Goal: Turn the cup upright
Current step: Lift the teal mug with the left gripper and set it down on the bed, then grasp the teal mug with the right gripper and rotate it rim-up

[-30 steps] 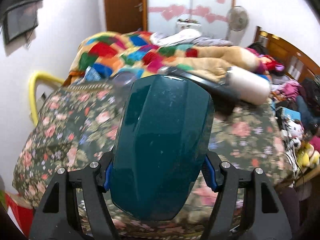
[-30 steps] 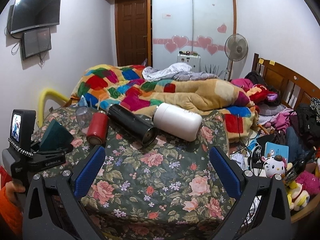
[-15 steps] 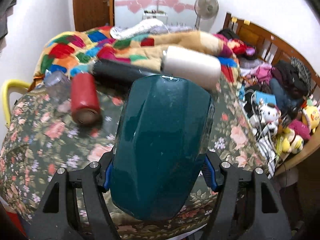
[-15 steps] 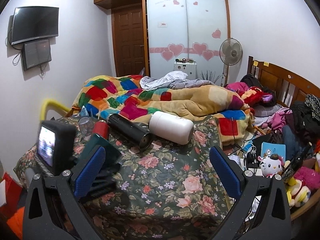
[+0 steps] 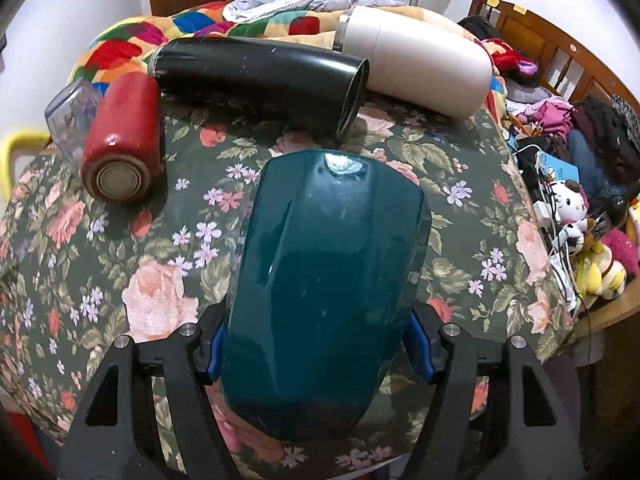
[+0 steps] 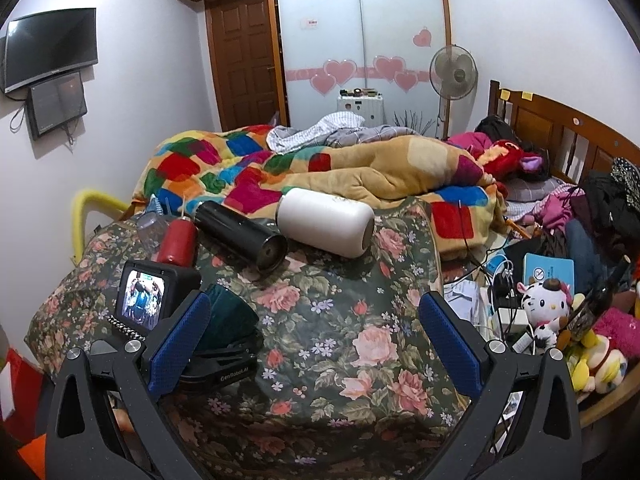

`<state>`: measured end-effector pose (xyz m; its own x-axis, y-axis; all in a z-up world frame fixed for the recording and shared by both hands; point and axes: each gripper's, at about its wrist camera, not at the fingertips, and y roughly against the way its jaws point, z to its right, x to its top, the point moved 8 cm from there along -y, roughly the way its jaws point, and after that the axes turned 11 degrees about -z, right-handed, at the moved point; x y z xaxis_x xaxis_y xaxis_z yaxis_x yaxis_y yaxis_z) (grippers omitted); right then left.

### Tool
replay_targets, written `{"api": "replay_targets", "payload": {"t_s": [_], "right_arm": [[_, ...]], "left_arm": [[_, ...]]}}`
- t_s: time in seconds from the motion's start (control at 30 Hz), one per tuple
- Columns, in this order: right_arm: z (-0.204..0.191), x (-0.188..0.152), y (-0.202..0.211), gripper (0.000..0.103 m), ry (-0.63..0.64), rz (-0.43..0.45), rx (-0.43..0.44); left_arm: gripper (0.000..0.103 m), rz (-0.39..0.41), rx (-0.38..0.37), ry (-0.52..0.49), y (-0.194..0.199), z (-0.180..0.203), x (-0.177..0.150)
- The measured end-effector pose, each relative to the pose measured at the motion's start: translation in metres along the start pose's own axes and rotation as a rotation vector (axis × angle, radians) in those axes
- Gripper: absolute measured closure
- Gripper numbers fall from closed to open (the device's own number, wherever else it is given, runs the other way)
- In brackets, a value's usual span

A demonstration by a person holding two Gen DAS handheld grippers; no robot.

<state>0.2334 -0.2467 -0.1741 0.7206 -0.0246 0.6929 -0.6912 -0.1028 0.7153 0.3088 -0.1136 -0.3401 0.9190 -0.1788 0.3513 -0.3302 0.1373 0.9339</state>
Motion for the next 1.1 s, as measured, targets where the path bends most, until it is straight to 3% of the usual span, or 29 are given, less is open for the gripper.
{"api": "replay_targets", "payload": {"t_s": [0.2, 0.33, 0.47, 0.63, 0.8, 0.93, 1.1], "right_arm": [[0.002, -0.001, -0.004, 0.000, -0.007, -0.018, -0.001], [-0.001, -0.001, -0.003, 0.000, -0.004, -0.022, -0.002], [-0.004, -0.001, 0.000, 0.000, 0.009, -0.019, -0.008], [-0.011, -0.001, 0.005, 0.000, 0.030, -0.009, -0.014], [-0.019, -0.001, 0.004, 0.000, 0.046, -0.012, -0.010], [-0.028, -0.003, -0.003, 0.000, 0.054, -0.023, -0.010], [-0.037, -0.007, -0.024, 0.000, 0.059, -0.066, -0.005]], "left_arm": [[0.034, 0.020, 0.024, -0.039, -0.003, 0.007, 0.000], [0.020, 0.006, -0.038, -0.059, -0.004, 0.010, -0.003], [0.020, -0.001, -0.042, -0.066, 0.004, 0.010, -0.012], [0.020, 0.061, -0.034, -0.078, 0.036, 0.004, -0.025], [0.020, 0.148, 0.052, -0.053, 0.077, -0.023, -0.035], [0.013, 0.224, 0.127, 0.017, 0.107, -0.059, -0.044], [0.013, 0.293, 0.228, 0.090, 0.132, -0.100, -0.054]]}}
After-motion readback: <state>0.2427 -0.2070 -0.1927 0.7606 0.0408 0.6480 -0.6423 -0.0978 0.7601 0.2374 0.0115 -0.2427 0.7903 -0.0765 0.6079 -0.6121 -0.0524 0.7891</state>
